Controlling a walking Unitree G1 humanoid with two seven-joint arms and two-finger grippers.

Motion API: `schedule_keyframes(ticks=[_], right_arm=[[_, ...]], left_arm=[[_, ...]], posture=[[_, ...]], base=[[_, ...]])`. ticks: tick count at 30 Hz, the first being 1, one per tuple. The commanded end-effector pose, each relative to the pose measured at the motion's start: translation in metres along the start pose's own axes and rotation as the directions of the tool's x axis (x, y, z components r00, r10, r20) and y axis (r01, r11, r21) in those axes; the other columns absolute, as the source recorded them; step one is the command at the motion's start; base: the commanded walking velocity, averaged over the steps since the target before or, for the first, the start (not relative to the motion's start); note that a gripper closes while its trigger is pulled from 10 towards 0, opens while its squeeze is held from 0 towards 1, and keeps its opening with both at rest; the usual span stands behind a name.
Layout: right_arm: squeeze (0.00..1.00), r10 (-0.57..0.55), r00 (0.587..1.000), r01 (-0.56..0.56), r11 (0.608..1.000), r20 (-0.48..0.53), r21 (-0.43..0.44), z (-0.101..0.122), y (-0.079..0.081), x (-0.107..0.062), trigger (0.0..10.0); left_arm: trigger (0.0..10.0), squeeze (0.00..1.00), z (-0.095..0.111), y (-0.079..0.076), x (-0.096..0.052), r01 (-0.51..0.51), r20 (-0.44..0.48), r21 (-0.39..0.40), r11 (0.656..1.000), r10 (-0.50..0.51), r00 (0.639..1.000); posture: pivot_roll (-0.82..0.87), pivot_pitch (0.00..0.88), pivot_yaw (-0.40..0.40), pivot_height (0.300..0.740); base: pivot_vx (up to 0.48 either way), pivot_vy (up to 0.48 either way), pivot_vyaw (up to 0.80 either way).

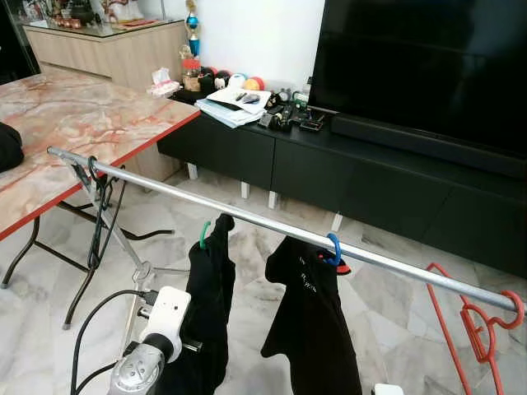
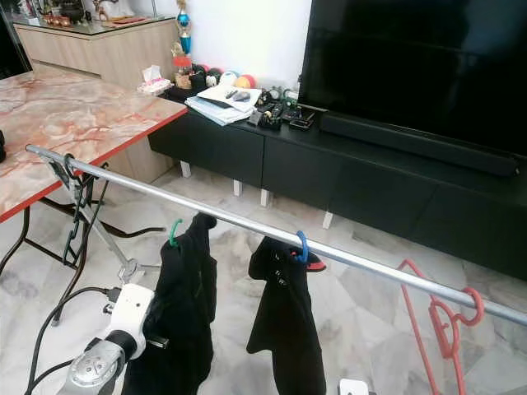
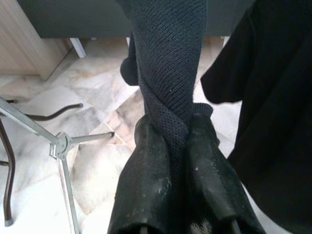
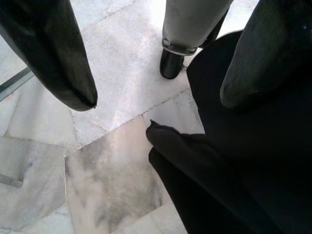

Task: Hang hanger

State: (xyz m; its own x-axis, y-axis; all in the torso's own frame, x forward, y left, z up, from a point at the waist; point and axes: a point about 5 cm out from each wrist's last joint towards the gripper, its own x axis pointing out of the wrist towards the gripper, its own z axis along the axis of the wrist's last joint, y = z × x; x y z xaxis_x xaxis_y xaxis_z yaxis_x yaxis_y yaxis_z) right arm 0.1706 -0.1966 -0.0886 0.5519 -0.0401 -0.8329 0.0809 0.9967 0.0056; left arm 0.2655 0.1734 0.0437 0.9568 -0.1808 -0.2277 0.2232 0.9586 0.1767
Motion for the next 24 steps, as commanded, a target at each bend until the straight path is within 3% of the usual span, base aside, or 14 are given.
schedule_keyframes(ticks=[1,4,11,24], right_arm=[[0.0,-0.003,1.0,0.003,1.0,0.007,0.014,0.0012,0.0012,0.0003,10.0],[0.0,-0.003,1.0,0.003,1.0,0.007,0.015,0.0013,0.0013,0.0003,10.0],[0.0,-0.007,1.0,0.007,1.0,0.0,0.026,0.0007,0.0014,0.0004,10.0],[0.0,-0.013,1.0,0.013,1.0,-0.014,0.027,0.0003,0.0014,0.0006,10.0]], left_arm=[[10.0,0.0,0.0099,0.0027,0.0007,-0.01,0.043,0.013,1.0,0.009,0.999],[10.0,0.0,0.0106,0.0023,0.0,-0.009,0.038,0.015,1.0,0.009,0.999],[10.0,0.0,0.0118,0.0015,0.0,-0.008,0.037,0.012,1.0,0.008,0.999],[10.0,0.0,0.0138,0.0029,-0.0018,-0.009,0.041,0.021,1.0,0.008,0.999]], posture=[[0.11,0.0,-0.025,0.74],[0.11,0.0,-0.025,0.74],[0.11,0.0,-0.026,0.74],[0.12,0.0,-0.028,0.74]], base=[[0.0,0.442,0.0],[0.0,0.444,0.0],[0.0,0.0,0.0],[0.0,0.0,-0.8]])
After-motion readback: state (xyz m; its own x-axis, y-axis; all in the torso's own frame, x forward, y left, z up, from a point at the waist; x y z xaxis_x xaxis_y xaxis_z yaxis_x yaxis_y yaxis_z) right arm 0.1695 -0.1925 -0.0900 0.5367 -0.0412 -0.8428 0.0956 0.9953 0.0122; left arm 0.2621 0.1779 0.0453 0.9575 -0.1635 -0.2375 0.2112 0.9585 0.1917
